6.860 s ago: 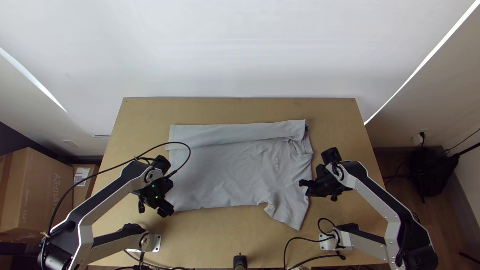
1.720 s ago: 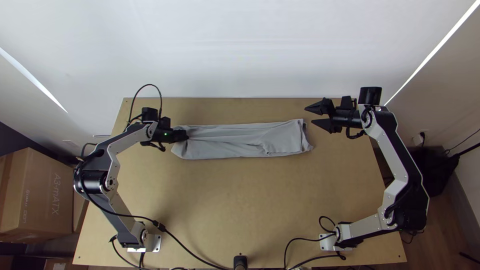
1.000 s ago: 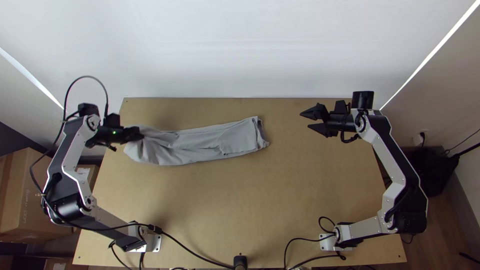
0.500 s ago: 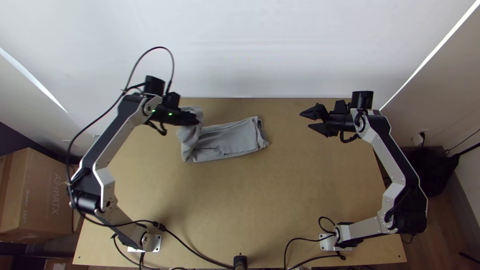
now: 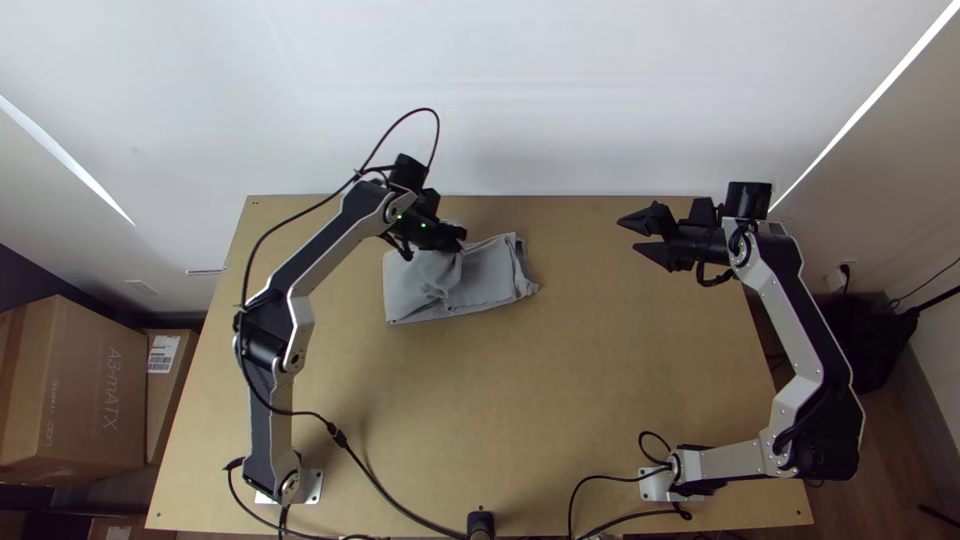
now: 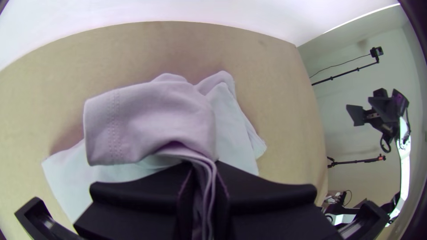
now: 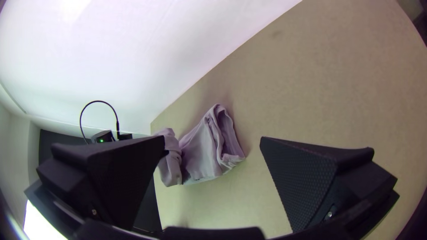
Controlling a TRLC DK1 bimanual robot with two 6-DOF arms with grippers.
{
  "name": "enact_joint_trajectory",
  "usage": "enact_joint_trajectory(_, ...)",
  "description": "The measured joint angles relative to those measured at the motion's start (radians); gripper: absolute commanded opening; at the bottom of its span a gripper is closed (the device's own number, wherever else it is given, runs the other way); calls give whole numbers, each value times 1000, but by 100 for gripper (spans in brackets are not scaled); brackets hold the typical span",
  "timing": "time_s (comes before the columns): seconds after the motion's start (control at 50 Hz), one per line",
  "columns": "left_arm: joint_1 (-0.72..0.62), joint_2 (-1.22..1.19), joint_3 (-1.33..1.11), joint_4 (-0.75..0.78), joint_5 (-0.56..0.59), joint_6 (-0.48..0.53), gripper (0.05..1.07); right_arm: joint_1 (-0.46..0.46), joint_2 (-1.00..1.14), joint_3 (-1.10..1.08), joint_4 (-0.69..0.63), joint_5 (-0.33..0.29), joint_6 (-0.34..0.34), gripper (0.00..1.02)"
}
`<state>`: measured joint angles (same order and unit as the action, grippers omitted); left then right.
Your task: Fold the t-shirt
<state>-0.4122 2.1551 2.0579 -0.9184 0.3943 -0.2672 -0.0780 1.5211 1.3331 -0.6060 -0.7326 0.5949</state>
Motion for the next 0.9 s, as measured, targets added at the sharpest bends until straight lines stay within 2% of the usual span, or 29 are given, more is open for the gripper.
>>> enact_joint_trajectory(0.12, -32, 56, 65, 0, -15, -14, 8, -4, -14, -26, 2, 1, 0, 99)
enact_joint_trajectory(0.14, -38, 67, 77, 0, -16, -14, 15, -4, -15, -32, 2, 1, 0, 99)
enact_joint_trajectory(0.16, -44, 77, 88, 0, -22, -17, 31, -4, -16, -38, 2, 3, 0, 99)
enact_joint_trajectory(0.18, -51, 85, 101, 0, -26, -19, 53, -4, -16, -45, 2, 3, 0, 99)
enact_joint_trajectory(0.22, -65, 103, 125, 0, -33, -33, 105, -3, -16, -58, 3, 5, 0, 99)
enact_joint_trajectory(0.38, -129, 130, 159, 85, -32, -75, 103, 22, -16, -122, 27, 38, -4, 99)
enact_joint_trajectory(0.6, -189, 113, 176, 173, -28, -97, 103, 137, 44, -167, 63, 103, -42, 99)
enact_joint_trajectory(0.76, -150, 31, 145, 167, -34, -80, 103, 214, 116, -146, 82, 124, -57, 99)
enact_joint_trajectory(0.9, -63, -98, 111, 142, -115, -59, 103, 272, 201, -56, 86, 135, -77, 99)
